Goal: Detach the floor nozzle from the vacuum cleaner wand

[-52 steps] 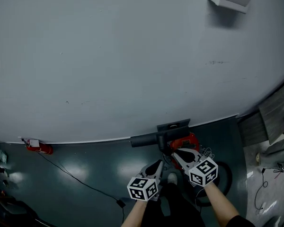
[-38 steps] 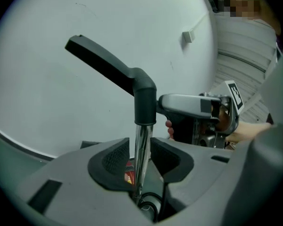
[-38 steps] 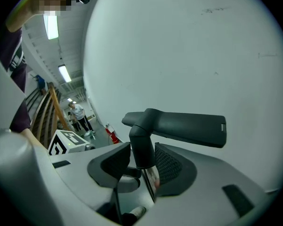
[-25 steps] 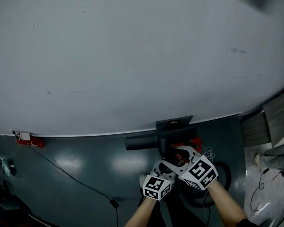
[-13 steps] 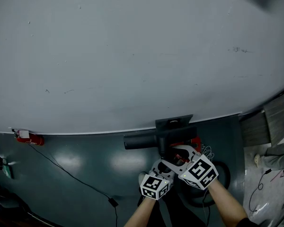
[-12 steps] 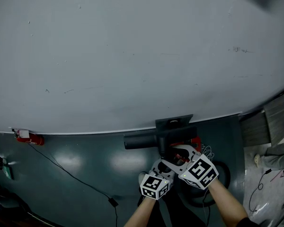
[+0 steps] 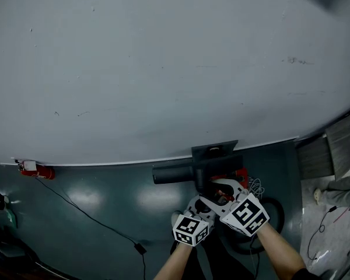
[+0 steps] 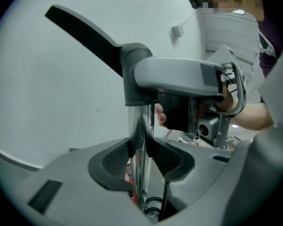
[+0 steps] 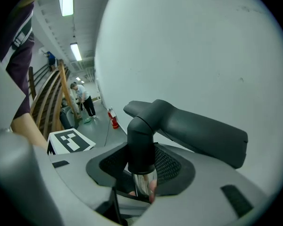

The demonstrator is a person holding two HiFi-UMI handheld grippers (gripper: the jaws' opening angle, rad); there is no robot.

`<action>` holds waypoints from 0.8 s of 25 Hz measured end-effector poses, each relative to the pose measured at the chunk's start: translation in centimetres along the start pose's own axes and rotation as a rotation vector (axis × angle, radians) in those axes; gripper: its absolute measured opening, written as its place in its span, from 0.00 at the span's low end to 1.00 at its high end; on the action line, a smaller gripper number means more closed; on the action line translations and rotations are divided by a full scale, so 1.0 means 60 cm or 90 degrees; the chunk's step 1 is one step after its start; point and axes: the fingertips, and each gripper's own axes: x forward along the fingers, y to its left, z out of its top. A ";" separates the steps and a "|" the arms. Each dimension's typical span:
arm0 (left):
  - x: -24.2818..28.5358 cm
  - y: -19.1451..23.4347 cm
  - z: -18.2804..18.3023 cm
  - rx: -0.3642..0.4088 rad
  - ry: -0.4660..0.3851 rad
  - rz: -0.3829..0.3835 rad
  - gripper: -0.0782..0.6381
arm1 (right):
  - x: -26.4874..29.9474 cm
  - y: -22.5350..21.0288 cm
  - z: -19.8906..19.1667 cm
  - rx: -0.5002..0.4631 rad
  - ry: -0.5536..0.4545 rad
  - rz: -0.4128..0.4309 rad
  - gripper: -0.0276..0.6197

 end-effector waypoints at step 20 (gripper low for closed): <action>0.000 -0.002 0.000 -0.001 0.008 -0.005 0.32 | -0.010 -0.002 0.005 0.000 -0.030 -0.052 0.30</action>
